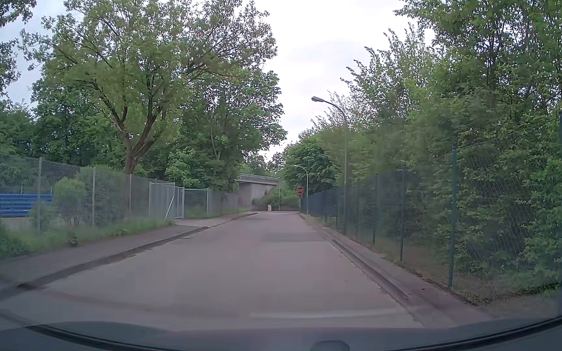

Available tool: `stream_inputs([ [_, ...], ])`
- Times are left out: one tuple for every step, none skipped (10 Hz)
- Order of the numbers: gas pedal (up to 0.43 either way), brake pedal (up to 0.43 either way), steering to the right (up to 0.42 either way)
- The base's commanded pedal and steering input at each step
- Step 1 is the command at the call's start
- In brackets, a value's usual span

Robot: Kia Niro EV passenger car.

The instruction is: Follow the waypoints while adhering to traffic rules and regulations

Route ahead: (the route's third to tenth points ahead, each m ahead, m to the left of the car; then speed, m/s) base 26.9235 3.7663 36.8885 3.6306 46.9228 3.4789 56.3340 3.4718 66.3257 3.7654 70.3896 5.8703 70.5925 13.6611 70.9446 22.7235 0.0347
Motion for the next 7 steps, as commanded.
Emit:
stream_inputs([
  [0.0, 0.287, -0.111],
  [0.0, 0.299, -0.111],
  [0.0, 0.311, -0.106],
  [0.0, 0.335, -0.098],
  [0.0, 0.36, -0.093],
  [0.0, 0.372, -0.094],
  [0.0, 0.378, -0.099],
])
